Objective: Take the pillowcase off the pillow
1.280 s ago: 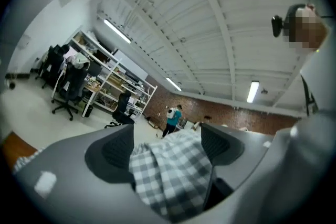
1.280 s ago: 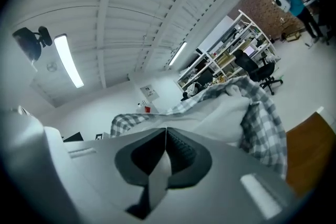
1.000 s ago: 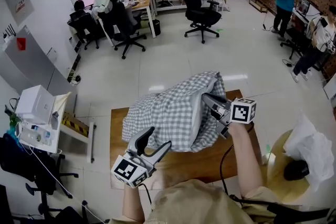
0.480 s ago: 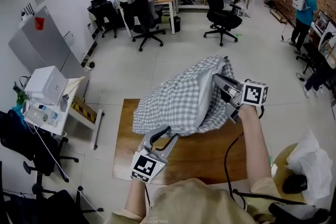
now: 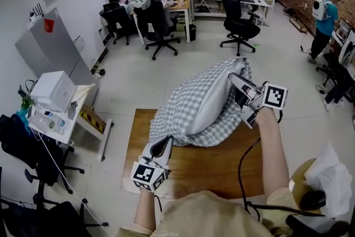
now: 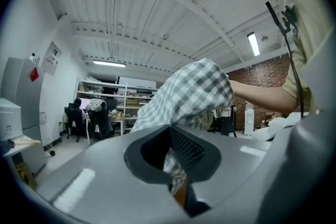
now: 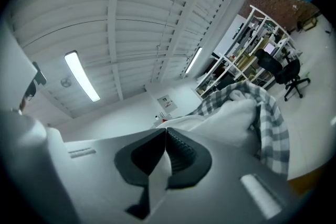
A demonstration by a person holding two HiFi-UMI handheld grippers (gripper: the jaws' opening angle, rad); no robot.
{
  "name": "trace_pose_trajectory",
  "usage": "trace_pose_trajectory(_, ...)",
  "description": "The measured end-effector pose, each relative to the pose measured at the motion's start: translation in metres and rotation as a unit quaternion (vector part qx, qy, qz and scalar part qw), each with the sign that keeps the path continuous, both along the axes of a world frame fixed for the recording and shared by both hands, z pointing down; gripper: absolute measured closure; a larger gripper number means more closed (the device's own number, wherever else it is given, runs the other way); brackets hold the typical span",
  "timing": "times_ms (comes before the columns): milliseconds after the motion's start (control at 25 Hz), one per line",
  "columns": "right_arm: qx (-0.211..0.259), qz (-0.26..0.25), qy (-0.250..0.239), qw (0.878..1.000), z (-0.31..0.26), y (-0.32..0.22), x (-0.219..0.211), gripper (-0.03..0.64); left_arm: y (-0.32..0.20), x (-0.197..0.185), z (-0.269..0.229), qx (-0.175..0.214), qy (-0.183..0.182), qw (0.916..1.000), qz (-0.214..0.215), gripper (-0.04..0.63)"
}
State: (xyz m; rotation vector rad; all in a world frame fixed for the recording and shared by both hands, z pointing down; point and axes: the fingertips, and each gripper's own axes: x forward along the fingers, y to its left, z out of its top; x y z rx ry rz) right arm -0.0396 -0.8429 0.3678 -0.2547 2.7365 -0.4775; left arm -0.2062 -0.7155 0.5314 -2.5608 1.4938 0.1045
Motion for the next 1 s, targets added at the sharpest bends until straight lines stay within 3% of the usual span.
trace_pose_trajectory(80, -0.002, -0.001, 0.000, 1.000, 0.000, -0.001, 0.000, 0.614, -0.009, -0.005, 0.008, -0.015, 0.005, 0.9999, 0.001, 0.592)
trace_pose_trajectory(200, -0.010, -0.007, -0.007, 1.000, -0.003, -0.002, 0.001, 0.614, -0.038, -0.033, 0.033, -0.056, 0.072, 0.9955, -0.026, 0.592)
trace_pose_trajectory(280, -0.021, -0.007, -0.015, 1.000, 0.006, -0.001, 0.008, 0.614, -0.051, -0.045, 0.066, -0.089, 0.093, 0.9903, -0.052, 0.592)
trace_pose_trajectory(520, -0.030, -0.015, -0.027, 0.999, 0.029, 0.006, 0.008, 0.614, -0.087, -0.055, 0.186, -0.186, 0.044, 0.9775, -0.091, 0.592)
trace_pose_trajectory(640, -0.021, -0.030, -0.001, 0.999, 0.031, 0.016, -0.014, 0.614, -0.097, -0.040, 0.200, -0.213, 0.011, 0.9754, -0.057, 0.592)
trace_pose_trajectory(760, -0.060, -0.034, -0.012, 0.998, 0.053, 0.023, -0.019, 0.614, -0.067, -0.037, 0.174, -0.213, 0.002, 0.9768, 0.026, 0.591)
trace_pose_trajectory(800, -0.078, -0.030, -0.019, 0.996, 0.063, 0.027, -0.017, 0.614, -0.053, -0.042, 0.169, -0.209, -0.006, 0.9763, 0.055, 0.570)
trace_pose_trajectory(920, -0.071, -0.015, 0.000, 0.997, 0.083, 0.041, -0.010, 0.614, -0.018, -0.068, 0.158, -0.203, -0.021, 0.9729, 0.108, 0.307)
trace_pose_trajectory(1000, -0.073, -0.016, 0.016, 0.997, 0.094, 0.046, -0.008, 0.614, -0.015, -0.094, 0.134, -0.186, -0.010, 0.9776, 0.097, 0.275)
